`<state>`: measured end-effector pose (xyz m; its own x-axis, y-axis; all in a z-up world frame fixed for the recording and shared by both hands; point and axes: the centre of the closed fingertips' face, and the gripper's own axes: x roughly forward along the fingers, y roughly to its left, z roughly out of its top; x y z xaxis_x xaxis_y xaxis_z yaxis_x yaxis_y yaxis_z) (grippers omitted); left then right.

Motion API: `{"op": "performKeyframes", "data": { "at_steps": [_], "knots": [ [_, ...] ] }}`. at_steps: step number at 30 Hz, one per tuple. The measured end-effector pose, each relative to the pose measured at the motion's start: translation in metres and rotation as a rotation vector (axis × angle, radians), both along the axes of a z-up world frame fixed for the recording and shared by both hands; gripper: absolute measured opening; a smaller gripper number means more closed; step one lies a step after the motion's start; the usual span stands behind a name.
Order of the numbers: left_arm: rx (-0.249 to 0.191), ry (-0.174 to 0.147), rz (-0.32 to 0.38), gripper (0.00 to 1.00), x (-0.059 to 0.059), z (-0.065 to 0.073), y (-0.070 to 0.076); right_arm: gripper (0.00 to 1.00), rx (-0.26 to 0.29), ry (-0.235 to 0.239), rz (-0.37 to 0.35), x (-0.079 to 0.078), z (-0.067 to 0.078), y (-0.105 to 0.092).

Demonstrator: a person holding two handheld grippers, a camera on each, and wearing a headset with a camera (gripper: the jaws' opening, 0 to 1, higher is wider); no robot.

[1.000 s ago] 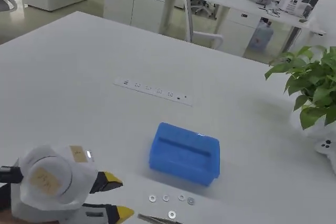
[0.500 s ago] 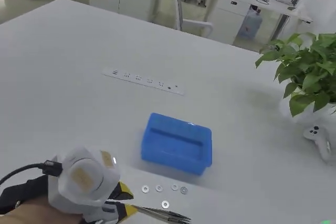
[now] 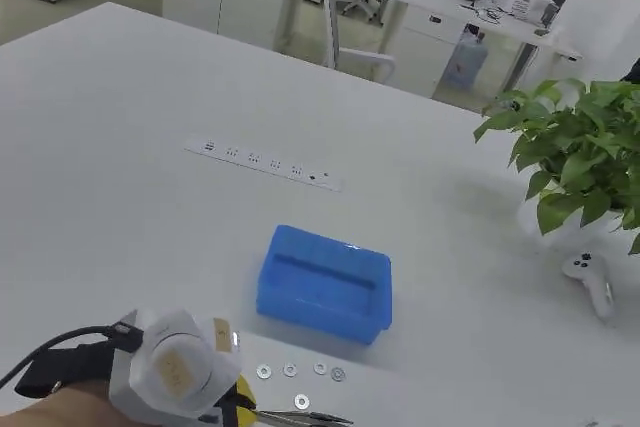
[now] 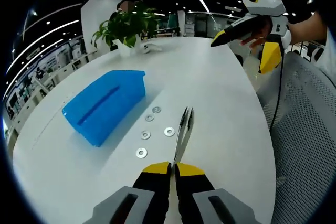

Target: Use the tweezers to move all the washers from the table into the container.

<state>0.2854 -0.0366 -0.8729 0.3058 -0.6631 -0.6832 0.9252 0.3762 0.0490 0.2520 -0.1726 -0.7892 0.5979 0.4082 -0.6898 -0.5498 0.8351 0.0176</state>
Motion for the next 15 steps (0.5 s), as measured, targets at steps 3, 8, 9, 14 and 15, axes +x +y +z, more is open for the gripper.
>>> {"op": "performKeyframes", "data": {
  "at_steps": [3,8,9,14,15],
  "knots": [
    [0.006,-0.006,-0.016,0.0,-0.002,0.0,0.0,0.89,0.005,-0.005,0.001,-0.001,0.001,0.002],
    [0.018,-0.015,-0.027,0.01,-0.003,-0.001,0.001,0.89,0.002,-0.009,0.013,-0.004,0.003,0.007],
    [0.018,-0.008,-0.024,0.01,-0.003,-0.002,0.001,0.89,0.003,-0.013,0.016,-0.005,0.004,0.008],
    [0.017,0.0,-0.033,0.0,-0.004,-0.002,0.0,0.89,0.005,-0.012,0.019,-0.007,0.003,0.009],
    [0.021,0.0,-0.027,0.0,-0.004,-0.002,0.001,0.89,0.007,-0.013,0.022,-0.007,0.004,0.011]
  ]
}}
